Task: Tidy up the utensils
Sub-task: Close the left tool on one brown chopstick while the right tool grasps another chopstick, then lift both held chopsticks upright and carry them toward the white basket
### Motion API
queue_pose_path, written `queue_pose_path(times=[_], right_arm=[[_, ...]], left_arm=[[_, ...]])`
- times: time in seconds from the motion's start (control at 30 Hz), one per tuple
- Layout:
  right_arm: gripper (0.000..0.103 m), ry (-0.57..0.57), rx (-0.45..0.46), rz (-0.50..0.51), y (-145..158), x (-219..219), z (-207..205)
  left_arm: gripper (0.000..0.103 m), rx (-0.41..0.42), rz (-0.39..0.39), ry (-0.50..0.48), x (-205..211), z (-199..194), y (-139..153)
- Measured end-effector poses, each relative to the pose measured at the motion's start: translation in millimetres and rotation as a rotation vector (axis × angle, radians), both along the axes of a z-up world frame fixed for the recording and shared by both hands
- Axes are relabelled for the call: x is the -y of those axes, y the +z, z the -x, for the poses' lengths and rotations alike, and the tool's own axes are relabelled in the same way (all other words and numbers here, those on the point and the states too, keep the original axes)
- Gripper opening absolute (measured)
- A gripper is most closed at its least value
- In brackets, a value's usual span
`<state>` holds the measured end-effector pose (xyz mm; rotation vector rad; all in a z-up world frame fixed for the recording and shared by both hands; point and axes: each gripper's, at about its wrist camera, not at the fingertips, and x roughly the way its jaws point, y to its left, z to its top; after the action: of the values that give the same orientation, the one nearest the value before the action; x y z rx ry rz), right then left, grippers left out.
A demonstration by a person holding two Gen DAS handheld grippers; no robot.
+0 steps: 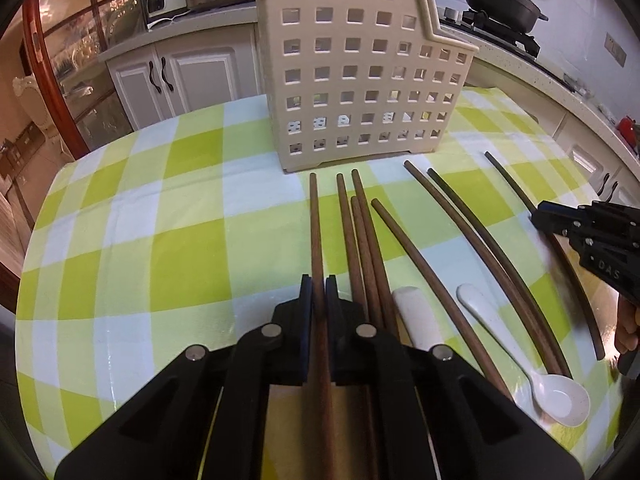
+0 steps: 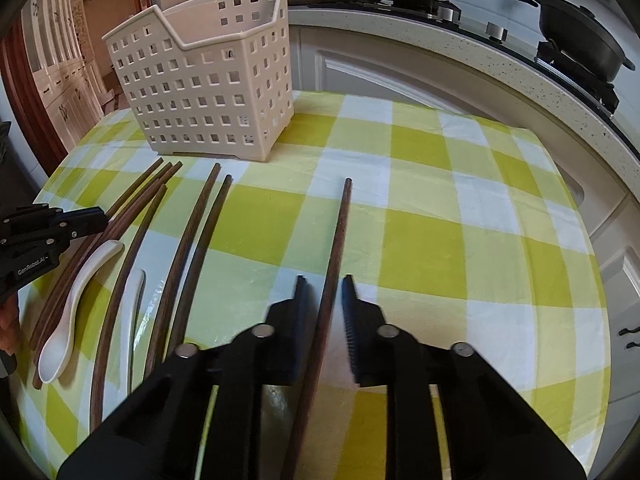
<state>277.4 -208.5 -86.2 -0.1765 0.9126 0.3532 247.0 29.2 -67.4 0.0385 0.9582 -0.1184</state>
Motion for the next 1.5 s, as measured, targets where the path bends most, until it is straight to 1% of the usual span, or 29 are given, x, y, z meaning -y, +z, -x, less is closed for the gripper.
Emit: queue_pose_path(times=[0.13,0.2,0.37,0.57,0.97,1.17,1.27,1.37,1.43,1.47,1.5], right_arm=[[0.01,0.01,0.002,-0.014,0,1,0],[0.009,0.013,0.018,-0.015,5,2,4],[0.009,0.026,0.068,-0.042,28,3,17],[0.008,0.046,0.117,-0.079,55,1,38],[0.008,0.058,0.23,-0.134,109,12,78],[0.008,0.062,0.274,-0.134,128,17,94],[0.008,0.073,0.244,-0.112,123,15,92],[0.011,0.071,0.171,-0.083,105,9,83],[0.021,0.066,0.123,-0.082,91,5,75],[0.034,0.075,0.081,-0.084,80,1,67],[0.037,0.081,0.057,-0.089,72,-3,63]], left_arm=[[0.007,0.002,0.025,0.005,-5,5,1],[0.007,0.01,0.034,0.008,-8,9,3],[0.007,0.045,0.052,0.026,-17,23,15],[0.007,0.131,0.069,0.042,-29,52,49],[0.007,0.295,0.067,0.06,-38,105,120],[0.006,0.337,0.064,0.051,-34,118,138],[0.006,0.342,0.064,0.046,-32,120,140],[0.006,0.343,0.068,0.045,-30,119,139],[0.006,0.344,0.071,0.04,-29,119,140],[0.006,0.344,0.069,0.036,-28,119,140],[0.007,0.344,0.07,0.034,-29,118,139]])
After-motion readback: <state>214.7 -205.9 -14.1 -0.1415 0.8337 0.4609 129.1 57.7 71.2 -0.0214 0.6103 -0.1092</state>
